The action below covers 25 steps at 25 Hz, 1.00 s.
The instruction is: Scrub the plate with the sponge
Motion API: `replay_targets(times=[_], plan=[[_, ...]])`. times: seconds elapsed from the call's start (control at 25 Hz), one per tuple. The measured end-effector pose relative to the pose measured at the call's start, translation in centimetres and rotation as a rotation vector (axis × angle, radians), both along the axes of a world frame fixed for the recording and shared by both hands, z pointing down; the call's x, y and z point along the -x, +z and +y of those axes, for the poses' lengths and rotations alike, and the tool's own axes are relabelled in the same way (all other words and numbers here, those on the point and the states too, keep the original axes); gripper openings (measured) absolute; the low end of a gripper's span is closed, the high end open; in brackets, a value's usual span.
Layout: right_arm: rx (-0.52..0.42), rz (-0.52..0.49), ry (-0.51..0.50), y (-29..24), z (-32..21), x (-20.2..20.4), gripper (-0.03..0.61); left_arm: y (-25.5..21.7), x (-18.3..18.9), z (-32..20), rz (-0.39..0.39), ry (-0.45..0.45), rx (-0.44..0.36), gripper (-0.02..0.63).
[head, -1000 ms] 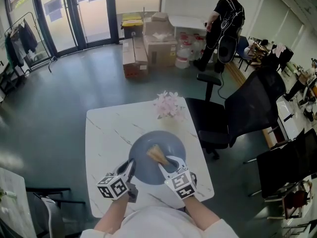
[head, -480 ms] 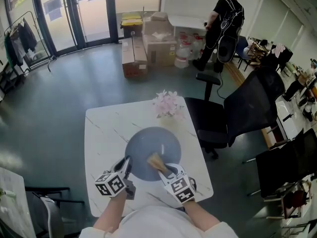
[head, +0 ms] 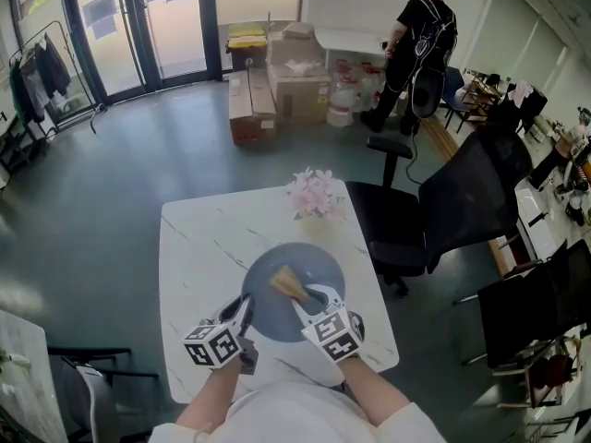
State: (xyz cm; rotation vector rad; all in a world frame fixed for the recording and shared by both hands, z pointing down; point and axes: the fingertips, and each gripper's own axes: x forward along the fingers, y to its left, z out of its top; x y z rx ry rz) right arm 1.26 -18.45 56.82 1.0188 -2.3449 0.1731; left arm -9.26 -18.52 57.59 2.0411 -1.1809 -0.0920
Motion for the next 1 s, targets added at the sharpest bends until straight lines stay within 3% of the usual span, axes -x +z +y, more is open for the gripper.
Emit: replay_targets(times=[0.24, 0.44, 0.72, 1.0], plan=[[0.035, 0.017, 0.112, 0.7, -0.7, -4.3, 0.124, 0.1, 0.5, -0.3, 0.016, -0.021, 0.011, 0.046], [0.077, 0.009, 0.132, 1.9, 1.3, -5.1, 0.124, 0.2, 1.8, -1.0, 0.031, -0.059, 0.011, 0.046], [0.159, 0.013, 0.009, 4.2, 5.4, -1.3, 0.124, 0.4, 2.7, -1.4, 0.029, -0.091, 0.013, 0.046], [0.124, 0.050, -0.135, 3.1, 5.1, 3.3, 0.124, 0.4, 1.8, -0.7, 0.002, -0.055, 0.012, 0.046]])
